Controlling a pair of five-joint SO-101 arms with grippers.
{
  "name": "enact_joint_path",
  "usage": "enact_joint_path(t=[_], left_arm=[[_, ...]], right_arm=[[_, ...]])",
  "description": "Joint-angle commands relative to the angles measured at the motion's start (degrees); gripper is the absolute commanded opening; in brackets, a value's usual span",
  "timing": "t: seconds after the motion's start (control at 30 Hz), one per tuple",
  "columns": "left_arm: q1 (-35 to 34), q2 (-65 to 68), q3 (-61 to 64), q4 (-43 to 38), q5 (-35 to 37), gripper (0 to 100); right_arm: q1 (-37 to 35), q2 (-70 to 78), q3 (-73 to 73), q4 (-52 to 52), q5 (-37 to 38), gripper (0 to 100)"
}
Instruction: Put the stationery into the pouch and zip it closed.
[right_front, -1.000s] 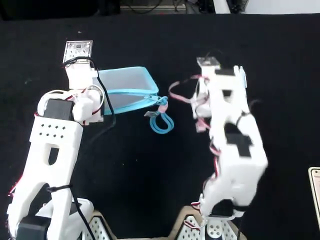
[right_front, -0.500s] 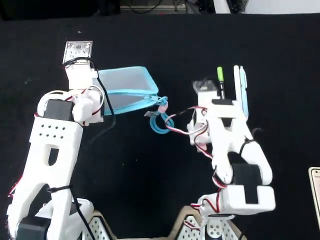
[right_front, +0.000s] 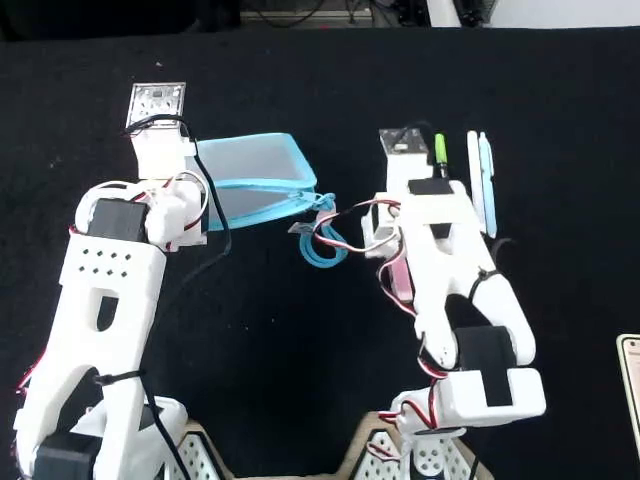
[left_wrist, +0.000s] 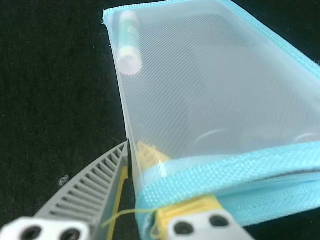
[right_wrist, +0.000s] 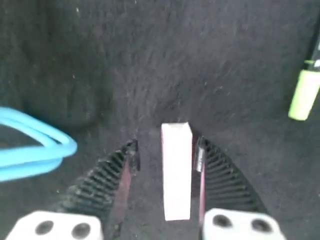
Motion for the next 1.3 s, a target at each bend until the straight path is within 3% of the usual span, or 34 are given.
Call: enact_joint_path(t=[0.0,0.33,0.57,0.73,1.13,1.27], left_arm=[[-0.22,0.70,2.24,0.53,0.53,3],[-0.22,0.62,3.38,-1.14,0.44,3],[-0.22,0.62,3.38,-1.05,0.62,3],[-0.22,0.62,3.38,-1.05,0.62,3],[-0.22,0.62,3.38,-1.41,0.62,3],[-0.22,0.62,3.38,-1.41,0.70,3]], right_arm=[[-0.97,-1.10,1.19,-1.49,-0.88,18.0],[4.75,-1.01,4.79,-10.55,-0.62,18.0],[5.01,-1.01,5.58,-9.67,-0.62,17.5],[5.27,-1.10,5.76,-9.49,-0.62,0.8],[3.16,-3.03,5.67,-3.08,0.62,1.9],[3.08,-2.33,5.41,-0.53,0.88,11.9]])
